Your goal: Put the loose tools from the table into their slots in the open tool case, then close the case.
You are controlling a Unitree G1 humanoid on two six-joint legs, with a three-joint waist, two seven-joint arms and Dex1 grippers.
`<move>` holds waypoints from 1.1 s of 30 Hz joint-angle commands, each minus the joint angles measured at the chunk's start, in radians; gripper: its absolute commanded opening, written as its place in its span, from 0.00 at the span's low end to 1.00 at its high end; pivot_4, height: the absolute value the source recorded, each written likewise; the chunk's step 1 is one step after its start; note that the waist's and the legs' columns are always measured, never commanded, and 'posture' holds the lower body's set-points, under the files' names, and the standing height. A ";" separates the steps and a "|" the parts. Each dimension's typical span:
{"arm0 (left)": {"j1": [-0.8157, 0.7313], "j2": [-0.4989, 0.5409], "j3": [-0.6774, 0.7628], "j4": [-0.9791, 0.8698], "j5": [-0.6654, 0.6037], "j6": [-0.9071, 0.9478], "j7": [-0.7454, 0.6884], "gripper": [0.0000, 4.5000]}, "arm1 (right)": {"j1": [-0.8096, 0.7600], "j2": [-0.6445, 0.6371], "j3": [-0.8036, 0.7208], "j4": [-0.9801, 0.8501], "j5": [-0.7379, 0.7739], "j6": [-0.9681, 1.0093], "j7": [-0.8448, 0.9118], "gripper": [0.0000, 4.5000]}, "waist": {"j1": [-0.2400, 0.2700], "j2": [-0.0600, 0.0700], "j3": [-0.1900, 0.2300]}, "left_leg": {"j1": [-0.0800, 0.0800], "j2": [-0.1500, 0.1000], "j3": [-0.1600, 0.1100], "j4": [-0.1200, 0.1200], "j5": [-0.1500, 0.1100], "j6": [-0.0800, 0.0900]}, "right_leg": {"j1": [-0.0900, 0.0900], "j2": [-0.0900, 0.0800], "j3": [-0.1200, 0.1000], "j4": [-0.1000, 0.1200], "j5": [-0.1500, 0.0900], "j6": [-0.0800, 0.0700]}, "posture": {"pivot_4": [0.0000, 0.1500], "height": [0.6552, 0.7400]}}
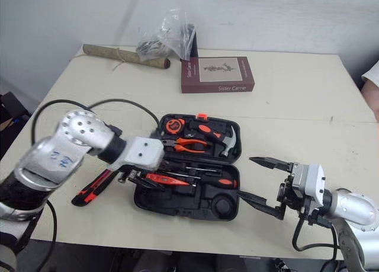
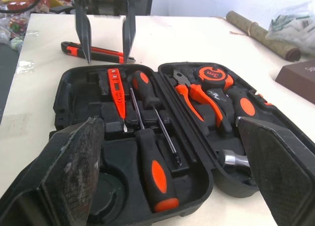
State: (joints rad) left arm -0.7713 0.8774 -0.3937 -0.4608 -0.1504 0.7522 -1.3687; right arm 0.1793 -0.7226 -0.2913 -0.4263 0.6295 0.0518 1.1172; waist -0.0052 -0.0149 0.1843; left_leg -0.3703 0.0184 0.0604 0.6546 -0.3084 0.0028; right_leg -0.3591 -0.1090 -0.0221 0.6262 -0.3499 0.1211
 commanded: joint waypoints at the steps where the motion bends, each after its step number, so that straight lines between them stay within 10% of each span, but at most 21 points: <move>1: 0.094 -0.063 0.137 0.030 -0.078 -0.076 0.083 0.50 | -0.030 -0.010 0.000 -0.048 0.036 0.036 -0.022 1.00 | 0.002 0.000 0.000 | 0.000 0.000 0.000 0.000 0.000 0.000 | 0.000 0.000 0.000 0.001 0.000 0.000 | 1.00 1.00; 7: 0.274 -0.191 0.272 0.198 -0.097 -0.346 0.208 0.01 | -0.045 -0.001 0.011 -0.063 0.034 0.067 -0.042 1.00 | 0.004 -0.001 0.001 | -0.003 0.000 -0.002 0.004 -0.001 0.001 | 0.000 -0.003 -0.002 0.000 0.000 0.000 | 1.00 1.00; 21: 0.464 -0.248 0.233 0.369 -0.057 -0.629 0.213 0.01 | -0.010 0.033 -0.001 -0.001 -0.001 0.005 -0.010 1.00 | 0.004 -0.001 0.001 | -0.002 0.000 -0.001 0.003 -0.002 0.002 | 0.000 -0.005 -0.002 0.000 0.000 0.001 | 1.00 1.00; 33: 0.495 -0.194 0.149 0.371 -0.013 -0.376 0.274 0.01 | -0.011 0.021 -0.031 0.046 -0.011 -0.029 0.010 1.00 | 0.000 0.002 -0.003 | 0.002 0.001 0.000 0.003 -0.002 0.002 | 0.002 -0.005 -0.001 0.001 0.000 0.001 | 1.00 1.00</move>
State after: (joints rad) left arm -0.3228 0.6761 -0.2230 -0.1288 -0.1931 0.2603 -1.1353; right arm 0.1692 -0.6961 -0.2872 -0.3809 0.6140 0.0464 1.1190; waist -0.0050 -0.0125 0.1817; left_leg -0.3684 0.0194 0.0605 0.6575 -0.3107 0.0049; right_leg -0.3564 -0.1138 -0.0228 0.6267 -0.3495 0.1219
